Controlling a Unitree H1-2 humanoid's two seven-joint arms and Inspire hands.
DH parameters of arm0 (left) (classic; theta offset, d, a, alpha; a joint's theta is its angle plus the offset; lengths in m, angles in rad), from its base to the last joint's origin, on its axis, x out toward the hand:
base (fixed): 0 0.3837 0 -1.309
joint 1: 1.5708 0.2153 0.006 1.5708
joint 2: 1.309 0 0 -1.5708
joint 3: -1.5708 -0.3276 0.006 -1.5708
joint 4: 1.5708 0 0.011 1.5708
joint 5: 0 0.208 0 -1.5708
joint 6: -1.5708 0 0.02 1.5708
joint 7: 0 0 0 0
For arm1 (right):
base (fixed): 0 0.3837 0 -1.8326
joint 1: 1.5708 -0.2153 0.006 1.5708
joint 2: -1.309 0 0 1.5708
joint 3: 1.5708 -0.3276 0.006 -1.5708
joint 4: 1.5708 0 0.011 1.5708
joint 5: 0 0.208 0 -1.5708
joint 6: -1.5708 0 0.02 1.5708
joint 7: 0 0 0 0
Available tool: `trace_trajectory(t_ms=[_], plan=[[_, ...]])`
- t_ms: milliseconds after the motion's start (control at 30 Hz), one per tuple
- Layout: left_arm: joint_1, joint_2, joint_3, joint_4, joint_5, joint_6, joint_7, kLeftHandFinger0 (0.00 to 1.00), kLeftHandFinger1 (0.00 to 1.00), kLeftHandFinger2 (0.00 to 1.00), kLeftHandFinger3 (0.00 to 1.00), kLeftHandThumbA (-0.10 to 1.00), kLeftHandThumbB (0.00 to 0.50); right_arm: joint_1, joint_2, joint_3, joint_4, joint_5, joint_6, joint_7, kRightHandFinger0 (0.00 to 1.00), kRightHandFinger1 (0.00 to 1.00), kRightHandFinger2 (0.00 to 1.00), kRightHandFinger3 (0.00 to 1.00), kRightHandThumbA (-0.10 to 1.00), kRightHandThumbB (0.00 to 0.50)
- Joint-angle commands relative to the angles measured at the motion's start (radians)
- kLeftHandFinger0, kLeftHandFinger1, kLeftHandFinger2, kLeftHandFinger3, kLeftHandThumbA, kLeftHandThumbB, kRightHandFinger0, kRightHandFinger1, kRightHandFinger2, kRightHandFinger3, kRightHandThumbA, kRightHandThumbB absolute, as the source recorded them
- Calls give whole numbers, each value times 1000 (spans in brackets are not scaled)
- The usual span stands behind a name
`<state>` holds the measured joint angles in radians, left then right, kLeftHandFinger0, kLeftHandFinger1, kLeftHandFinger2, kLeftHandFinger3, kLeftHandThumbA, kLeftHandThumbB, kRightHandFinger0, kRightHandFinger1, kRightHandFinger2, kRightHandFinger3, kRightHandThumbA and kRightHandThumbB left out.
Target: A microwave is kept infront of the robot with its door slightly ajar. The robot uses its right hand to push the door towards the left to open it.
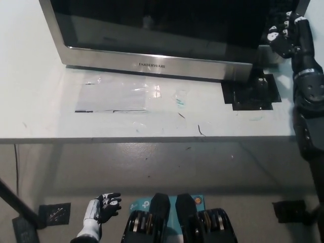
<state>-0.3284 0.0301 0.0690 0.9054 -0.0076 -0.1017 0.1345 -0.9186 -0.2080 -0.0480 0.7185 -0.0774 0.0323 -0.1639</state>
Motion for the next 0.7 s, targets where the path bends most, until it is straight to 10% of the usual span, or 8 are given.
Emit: trace_trajectory(t_ms=[0,667], plan=[[-23,4,-8,-21,16,-4,14,649,567,599,554,189,37,-71,47,15,-15,-2,-83,-5,146,269,405,641,165,213],[-47,13,-12,7,9,-18,0,655,565,591,530,167,37,407,226,143,-653,74,89,107,135,247,395,603,215,205]])
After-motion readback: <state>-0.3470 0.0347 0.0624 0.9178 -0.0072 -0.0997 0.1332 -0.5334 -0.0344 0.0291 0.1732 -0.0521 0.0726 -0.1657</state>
